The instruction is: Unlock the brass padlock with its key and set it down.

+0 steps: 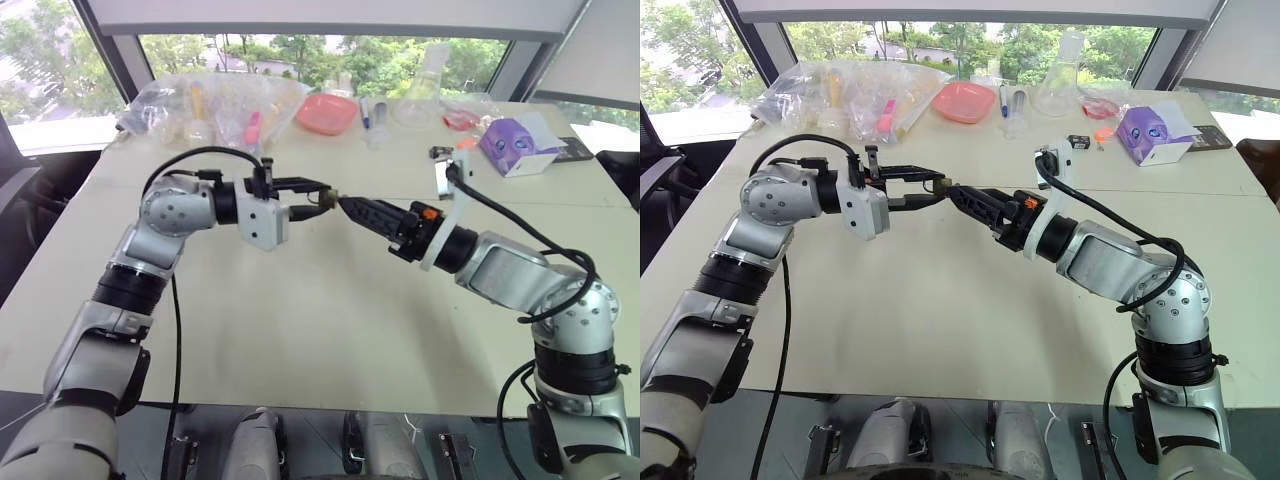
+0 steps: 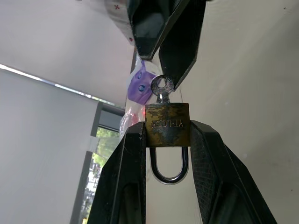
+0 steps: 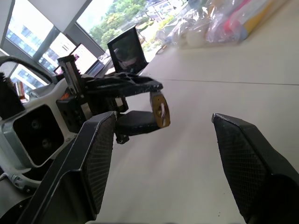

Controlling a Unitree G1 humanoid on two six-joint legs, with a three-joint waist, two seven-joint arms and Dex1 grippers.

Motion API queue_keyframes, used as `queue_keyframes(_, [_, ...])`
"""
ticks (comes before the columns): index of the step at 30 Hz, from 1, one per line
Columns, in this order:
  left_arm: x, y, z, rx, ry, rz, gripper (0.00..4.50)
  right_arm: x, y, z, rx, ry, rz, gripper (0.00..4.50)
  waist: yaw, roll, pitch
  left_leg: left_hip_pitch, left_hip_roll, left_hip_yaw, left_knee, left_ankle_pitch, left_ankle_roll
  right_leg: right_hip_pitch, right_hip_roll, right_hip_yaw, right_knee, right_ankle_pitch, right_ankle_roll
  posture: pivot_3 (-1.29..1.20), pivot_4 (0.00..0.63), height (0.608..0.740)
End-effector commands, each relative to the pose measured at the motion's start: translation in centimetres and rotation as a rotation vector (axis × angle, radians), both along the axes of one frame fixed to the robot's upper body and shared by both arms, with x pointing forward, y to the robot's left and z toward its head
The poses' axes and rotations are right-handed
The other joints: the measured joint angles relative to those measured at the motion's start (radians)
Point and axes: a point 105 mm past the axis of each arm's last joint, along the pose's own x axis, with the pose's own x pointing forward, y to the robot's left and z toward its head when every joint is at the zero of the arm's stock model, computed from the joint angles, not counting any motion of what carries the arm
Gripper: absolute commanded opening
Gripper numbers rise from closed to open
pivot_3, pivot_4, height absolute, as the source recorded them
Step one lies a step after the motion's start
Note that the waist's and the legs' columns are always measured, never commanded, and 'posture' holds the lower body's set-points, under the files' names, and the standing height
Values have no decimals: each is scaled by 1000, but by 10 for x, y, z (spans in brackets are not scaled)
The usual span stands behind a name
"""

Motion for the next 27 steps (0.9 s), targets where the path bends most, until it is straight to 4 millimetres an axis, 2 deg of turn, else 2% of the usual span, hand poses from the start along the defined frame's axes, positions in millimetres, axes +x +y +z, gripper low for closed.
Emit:
queue_keyframes(1, [-6, -1, 14, -47, -53, -17, 712, -3, 0, 11, 48, -27, 11, 2840, 0, 0, 0, 0, 0, 0, 0, 0, 0, 0, 0, 0, 0, 0, 0, 0, 150, 740])
queue_keyframes(2, [-6, -1, 14, -47, -53, -17, 712, -3, 1, 11, 50, -25, 13, 2533, 0, 0, 0, 0, 0, 0, 0, 0, 0, 0, 0, 0, 0, 0, 0, 0, 150, 740])
queue_keyframes(7, [-7, -2, 15, -50, -58, -19, 712, -6, 6, 9, 53, -7, 30, 28, 0, 0, 0, 0, 0, 0, 0, 0, 0, 0, 0, 0, 0, 0, 0, 0, 150, 740])
queue_keyframes(13, [-8, -3, 16, -48, -73, -22, 712, -7, 9, 11, 87, 14, 42, 28, 0, 0, 0, 0, 0, 0, 0, 0, 0, 0, 0, 0, 0, 0, 0, 0, 150, 740])
queue_keyframes(20, [-7, -2, 21, -26, -251, -16, 712, 0, 10, 25, 343, 187, -8, 28, 0, 0, 0, 0, 0, 0, 0, 0, 0, 0, 0, 0, 0, 0, 0, 0, 150, 740])
queue_keyframes(27, [-5, -1, 25, -22, -371, -17, 712, 7, 13, 18, 509, 354, -92, 28, 0, 0, 0, 0, 0, 0, 0, 0, 0, 0, 0, 0, 0, 0, 0, 0, 150, 740])
